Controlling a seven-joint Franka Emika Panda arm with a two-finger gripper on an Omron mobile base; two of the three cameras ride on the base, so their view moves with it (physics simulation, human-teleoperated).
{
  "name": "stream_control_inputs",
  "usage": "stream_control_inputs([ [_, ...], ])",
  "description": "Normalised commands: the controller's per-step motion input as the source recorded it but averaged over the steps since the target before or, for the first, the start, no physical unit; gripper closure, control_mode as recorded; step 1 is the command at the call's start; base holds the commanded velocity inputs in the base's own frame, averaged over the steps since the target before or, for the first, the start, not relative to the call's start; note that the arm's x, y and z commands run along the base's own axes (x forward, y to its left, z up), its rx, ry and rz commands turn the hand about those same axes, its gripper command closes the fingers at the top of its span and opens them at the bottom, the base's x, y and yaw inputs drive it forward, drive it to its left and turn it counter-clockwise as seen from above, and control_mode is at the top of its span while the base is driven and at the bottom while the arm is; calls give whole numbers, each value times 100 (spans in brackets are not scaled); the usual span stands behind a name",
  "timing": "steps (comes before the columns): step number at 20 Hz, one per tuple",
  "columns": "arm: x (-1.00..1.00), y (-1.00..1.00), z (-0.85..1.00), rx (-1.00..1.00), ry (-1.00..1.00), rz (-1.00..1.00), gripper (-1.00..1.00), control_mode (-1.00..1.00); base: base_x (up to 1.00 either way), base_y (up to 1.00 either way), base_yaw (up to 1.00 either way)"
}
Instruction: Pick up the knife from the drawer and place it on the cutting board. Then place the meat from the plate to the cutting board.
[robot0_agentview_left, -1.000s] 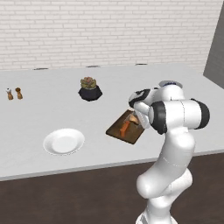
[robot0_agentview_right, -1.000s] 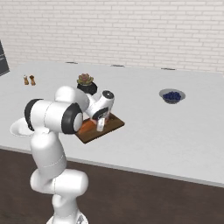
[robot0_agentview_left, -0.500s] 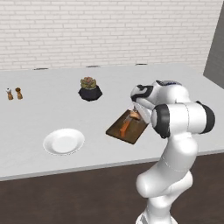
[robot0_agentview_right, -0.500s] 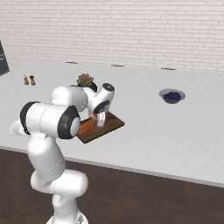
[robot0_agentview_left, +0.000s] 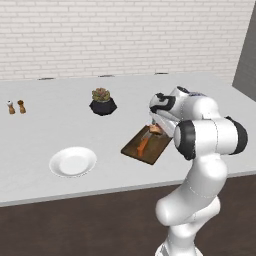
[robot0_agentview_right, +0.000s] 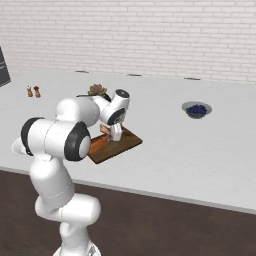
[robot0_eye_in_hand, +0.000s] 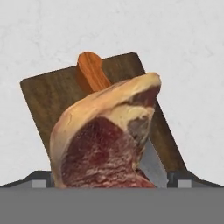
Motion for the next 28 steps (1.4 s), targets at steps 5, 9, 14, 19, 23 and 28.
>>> stream_control_inputs([
  [5, 0, 0, -45, -12, -2, 9, -100, -100, 0, 0, 0],
  [9, 0, 0, -53, -11, -12, 11, -100, -100, 0, 0, 0],
  [14, 0, -2, -35, -3, -18, 9, -100, -100, 0, 0, 0],
  [19, 1, -12, -32, -2, -17, 8, -100, -100, 0, 0, 0],
  [23, 20, -29, -14, -9, -13, 15, -100, -100, 0, 0, 0],
  [28, 4, -35, 12, -7, -6, 19, -100, -100, 0, 0, 0],
])
